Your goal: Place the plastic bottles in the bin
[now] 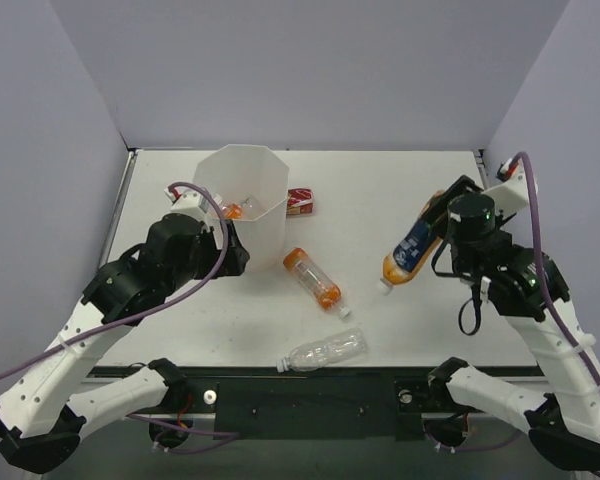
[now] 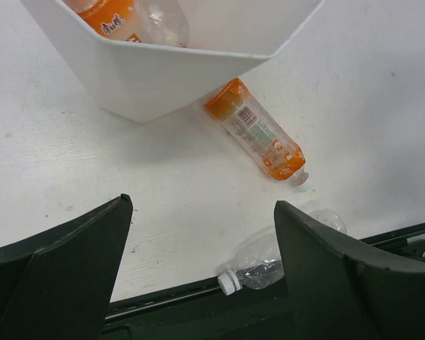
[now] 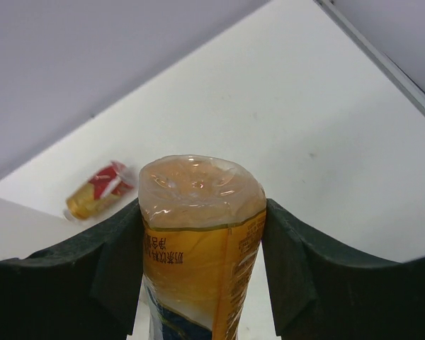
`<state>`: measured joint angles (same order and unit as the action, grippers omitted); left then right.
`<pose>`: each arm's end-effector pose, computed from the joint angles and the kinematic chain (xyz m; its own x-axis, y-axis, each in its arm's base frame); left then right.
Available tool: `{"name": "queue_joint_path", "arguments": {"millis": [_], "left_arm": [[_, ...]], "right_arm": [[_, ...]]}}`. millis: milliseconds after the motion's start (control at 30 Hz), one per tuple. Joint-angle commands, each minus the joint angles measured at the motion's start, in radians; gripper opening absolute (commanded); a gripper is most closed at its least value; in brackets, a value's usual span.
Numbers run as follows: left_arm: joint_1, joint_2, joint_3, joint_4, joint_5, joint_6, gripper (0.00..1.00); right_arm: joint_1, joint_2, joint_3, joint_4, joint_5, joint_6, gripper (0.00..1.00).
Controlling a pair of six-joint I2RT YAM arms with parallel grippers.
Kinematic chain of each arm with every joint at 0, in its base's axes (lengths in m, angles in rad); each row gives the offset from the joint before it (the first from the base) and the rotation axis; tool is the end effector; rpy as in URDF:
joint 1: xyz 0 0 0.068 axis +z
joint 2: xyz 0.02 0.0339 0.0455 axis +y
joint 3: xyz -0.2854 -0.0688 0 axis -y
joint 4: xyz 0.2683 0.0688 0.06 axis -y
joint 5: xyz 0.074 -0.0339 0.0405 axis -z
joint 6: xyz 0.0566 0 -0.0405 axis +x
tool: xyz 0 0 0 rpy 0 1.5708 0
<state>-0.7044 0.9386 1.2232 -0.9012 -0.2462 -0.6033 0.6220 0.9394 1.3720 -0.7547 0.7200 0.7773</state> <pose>0.1592 -0.1172 0.4021 -0.6332 -0.1840 -0.7518 0.1424 0.9271 -0.3468 0.1685 0.0749 0.4739 -0.1341 0.5527 -0.8225 0.2305 0.8247 0.5165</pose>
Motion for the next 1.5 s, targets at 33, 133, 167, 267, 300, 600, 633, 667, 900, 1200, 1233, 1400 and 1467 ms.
{"name": "queue_joint_path", "arguments": {"millis": [33,133,167,267,300,600,633,667,900,1200,1233,1400,1467], "left_arm": [[-0.001,-0.058,0.078,-0.11,-0.123,-0.032,0.93],[0.002,-0.076,0.075,-0.152,-0.145,-0.055,0.94],[0.0,-0.087,0.07,-0.157,-0.153,-0.059,0.94],[0.002,-0.115,0.059,-0.177,-0.166,-0.096,0.94],[0.002,-0.121,0.055,-0.186,-0.179,-0.116,0.94],[0.003,-0.29,-0.002,-0.206,-0.194,-0.197,0.96],[0.003,-0.299,-0.005,-0.211,-0.192,-0.193,0.96],[0.003,-0.314,-0.008,-0.211,-0.194,-0.191,0.96],[0.003,-0.241,0.002,-0.174,-0.07,-0.084,0.97],[-0.03,-0.022,-0.022,-0.025,0.195,0.106,0.96],[-0.036,0.032,-0.018,-0.034,0.205,0.115,0.96],[-0.225,0.179,0.009,-0.001,0.18,0.166,0.96],[-0.294,0.259,0.032,0.013,0.185,0.197,0.96]], "right_arm": [[-0.067,0.215,0.23,0.34,-0.169,-0.145,0.42],[-0.065,0.381,0.381,0.435,-0.269,-0.135,0.41],[-0.065,0.407,0.457,0.469,-0.287,-0.13,0.41],[-0.044,0.534,0.564,0.567,-0.371,-0.107,0.41],[-0.042,0.564,0.609,0.61,-0.393,-0.105,0.41],[0.096,0.952,0.945,0.626,-0.468,-0.213,0.42],[0.105,0.993,0.953,0.624,-0.493,-0.21,0.43],[0.111,1.006,0.955,0.624,-0.499,-0.207,0.45],[0.134,1.067,0.978,0.559,-0.582,-0.193,0.89],[-0.003,0.658,0.54,0.557,-0.42,-0.221,0.92],[-0.025,0.562,0.409,0.567,-0.412,-0.199,0.92],[-0.119,0.235,0.066,0.554,-0.289,-0.199,0.92],[-0.166,0.14,-0.019,0.488,-0.272,-0.179,0.92]]}}
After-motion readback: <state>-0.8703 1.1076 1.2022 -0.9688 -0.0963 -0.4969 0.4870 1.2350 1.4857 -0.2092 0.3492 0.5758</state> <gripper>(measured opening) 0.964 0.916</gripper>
